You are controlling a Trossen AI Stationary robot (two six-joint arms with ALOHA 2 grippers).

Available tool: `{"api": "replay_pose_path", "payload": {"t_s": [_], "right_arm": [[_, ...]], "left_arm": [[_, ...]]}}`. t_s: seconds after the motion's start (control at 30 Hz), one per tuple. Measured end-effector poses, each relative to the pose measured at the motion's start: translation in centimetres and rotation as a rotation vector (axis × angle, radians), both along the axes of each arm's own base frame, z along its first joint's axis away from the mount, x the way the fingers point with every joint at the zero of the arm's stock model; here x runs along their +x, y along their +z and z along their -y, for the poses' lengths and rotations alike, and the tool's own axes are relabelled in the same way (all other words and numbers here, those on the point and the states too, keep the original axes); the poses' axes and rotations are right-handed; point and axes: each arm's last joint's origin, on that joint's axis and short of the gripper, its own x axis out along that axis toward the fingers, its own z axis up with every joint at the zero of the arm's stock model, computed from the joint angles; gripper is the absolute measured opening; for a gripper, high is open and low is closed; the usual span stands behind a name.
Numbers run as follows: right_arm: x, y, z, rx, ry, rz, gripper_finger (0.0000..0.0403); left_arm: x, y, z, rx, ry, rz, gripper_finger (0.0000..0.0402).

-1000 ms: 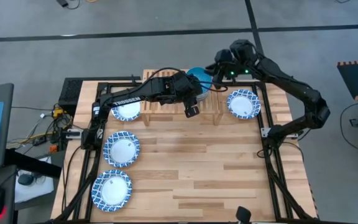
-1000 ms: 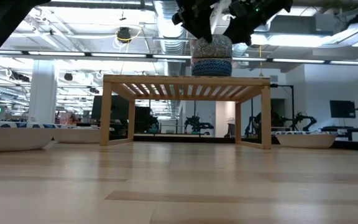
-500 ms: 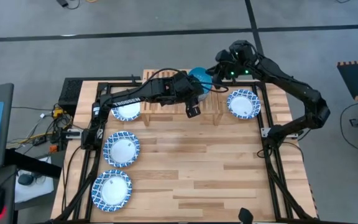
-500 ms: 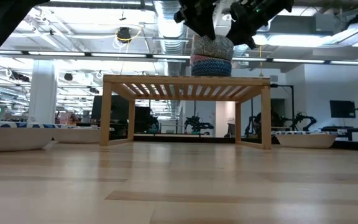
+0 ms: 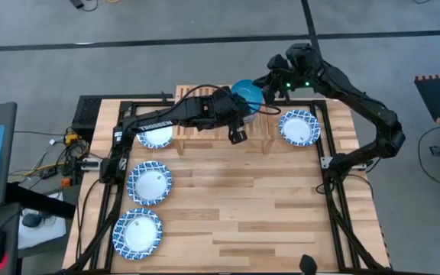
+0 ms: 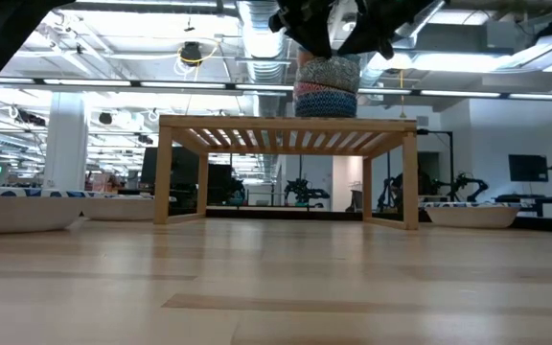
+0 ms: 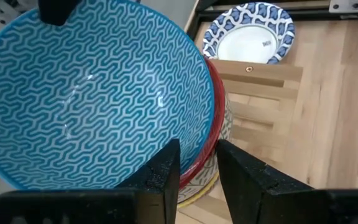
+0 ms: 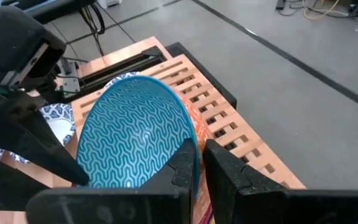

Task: Place and stack bowls onto a shelf
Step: Stack the light blue bowl on top of the red bowl

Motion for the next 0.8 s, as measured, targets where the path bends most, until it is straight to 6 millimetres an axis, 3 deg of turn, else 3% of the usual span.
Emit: {"api": "replay_pose_path", "payload": {"t_s": [0.8], "right_arm": [[0.0, -0.9, -0.1, 0.156, -0.044, -0.039, 0.0049]], "left_arm": [[-1.2, 3.4, 1.2, 0.085, -0.018, 0.088, 0.0088]]}}
